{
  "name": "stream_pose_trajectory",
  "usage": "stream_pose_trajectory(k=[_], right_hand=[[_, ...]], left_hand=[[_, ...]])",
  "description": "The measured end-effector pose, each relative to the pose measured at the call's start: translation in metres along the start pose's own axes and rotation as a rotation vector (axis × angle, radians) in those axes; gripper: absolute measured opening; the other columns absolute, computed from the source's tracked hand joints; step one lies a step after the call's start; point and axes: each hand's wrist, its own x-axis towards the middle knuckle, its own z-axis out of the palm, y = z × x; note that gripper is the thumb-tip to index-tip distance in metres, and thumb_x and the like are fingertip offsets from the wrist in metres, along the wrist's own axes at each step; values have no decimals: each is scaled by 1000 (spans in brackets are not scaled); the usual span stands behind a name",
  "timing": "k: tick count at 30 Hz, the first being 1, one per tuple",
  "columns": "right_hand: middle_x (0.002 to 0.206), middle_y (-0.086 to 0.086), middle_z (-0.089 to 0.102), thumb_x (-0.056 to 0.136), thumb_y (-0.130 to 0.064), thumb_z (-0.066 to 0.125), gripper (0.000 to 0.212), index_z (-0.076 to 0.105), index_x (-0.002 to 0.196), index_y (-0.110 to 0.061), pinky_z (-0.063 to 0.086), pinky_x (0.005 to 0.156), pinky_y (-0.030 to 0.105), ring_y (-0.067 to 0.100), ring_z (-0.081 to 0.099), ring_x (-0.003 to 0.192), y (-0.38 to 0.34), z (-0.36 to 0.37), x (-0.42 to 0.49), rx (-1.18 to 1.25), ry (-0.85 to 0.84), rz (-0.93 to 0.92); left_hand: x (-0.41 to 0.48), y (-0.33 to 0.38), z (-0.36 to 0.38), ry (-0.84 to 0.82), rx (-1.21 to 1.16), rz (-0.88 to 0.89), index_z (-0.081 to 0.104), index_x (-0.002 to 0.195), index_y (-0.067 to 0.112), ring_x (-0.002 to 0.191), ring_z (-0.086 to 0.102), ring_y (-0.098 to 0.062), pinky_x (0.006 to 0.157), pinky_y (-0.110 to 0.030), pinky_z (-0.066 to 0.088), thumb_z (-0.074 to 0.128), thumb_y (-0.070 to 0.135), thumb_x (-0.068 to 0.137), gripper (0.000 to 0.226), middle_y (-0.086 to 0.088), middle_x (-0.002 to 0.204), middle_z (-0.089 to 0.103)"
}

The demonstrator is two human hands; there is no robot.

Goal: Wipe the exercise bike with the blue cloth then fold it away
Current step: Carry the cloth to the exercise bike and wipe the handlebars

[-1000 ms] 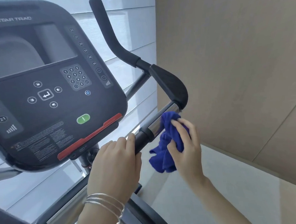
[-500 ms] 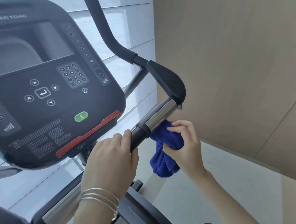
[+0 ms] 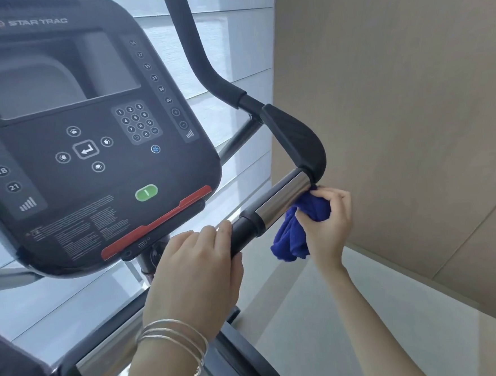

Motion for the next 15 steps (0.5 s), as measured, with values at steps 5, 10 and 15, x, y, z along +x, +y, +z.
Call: stream_pose_trajectory(k=[5,10,15], right_hand=[[99,6,55,64,-3,74,26,65,88,1,44,87,12,15,55,93,-15,-8,-14,-32,-33,-123],[103,3,54,69,-20,73,31,63,93,-4,49,88,14,17,56,96,-51,-16,-56,62,-224,-319],[100,7,58,69,-14,69,26,67,89,3,46,89,12,17,57,94,-63,-35,-37,34,-170,-282]], left_hand=[[0,1,0,0,16,-11,67,98,7,53,57,-28,62,-37,53,71,25,73,31,-4,62,63],[-1,2,1,27,48,-5,68,99,6,54,58,-28,67,-36,53,71,23,72,32,-4,63,62],[-3,1,0,4,49,-21,67,103,3,55,59,-30,64,-39,53,69,24,74,36,-7,63,62]])
